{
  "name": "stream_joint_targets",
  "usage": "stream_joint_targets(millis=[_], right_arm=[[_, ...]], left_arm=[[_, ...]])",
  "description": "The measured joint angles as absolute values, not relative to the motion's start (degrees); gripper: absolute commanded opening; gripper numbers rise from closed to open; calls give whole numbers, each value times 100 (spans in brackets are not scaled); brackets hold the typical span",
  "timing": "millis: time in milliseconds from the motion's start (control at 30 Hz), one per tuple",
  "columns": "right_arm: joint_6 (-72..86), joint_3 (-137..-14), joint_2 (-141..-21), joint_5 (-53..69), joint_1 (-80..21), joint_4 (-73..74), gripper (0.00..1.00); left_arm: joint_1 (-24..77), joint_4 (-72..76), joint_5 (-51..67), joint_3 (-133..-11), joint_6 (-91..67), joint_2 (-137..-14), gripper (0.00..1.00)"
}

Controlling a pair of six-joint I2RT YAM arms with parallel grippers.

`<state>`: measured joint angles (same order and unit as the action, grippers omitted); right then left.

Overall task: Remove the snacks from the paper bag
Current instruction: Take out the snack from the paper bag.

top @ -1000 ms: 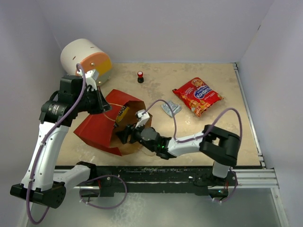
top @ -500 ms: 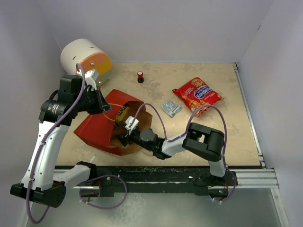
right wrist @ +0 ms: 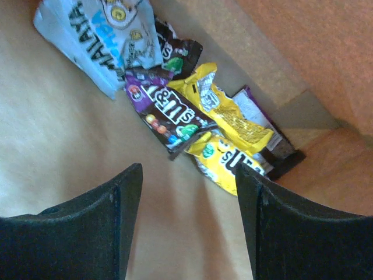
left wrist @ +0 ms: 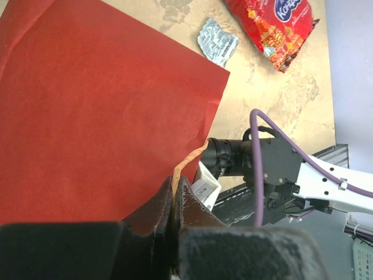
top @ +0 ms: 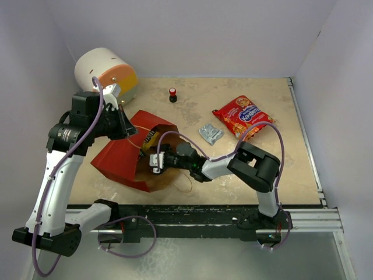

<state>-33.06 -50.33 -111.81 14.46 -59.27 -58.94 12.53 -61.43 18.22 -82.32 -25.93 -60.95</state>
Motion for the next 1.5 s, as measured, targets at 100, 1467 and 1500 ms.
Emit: stream_joint_targets(millis=[100,1467,1500], right_arm=[[-4112,-5280,-11181,1634,-5782,-5363,68],[-5999,-7262,-12733,1155,-5548,-3918,3],[-5865,-7100,-12543,1170,-5548,-3909,3]], left_arm=[[1253,-6020,1911,-8226,-2641,-6082,0],[1253,-5872,2421,-8167,-2954,-5959,0],[1253,-5870,2392,-8167,-2963,-5953,0]])
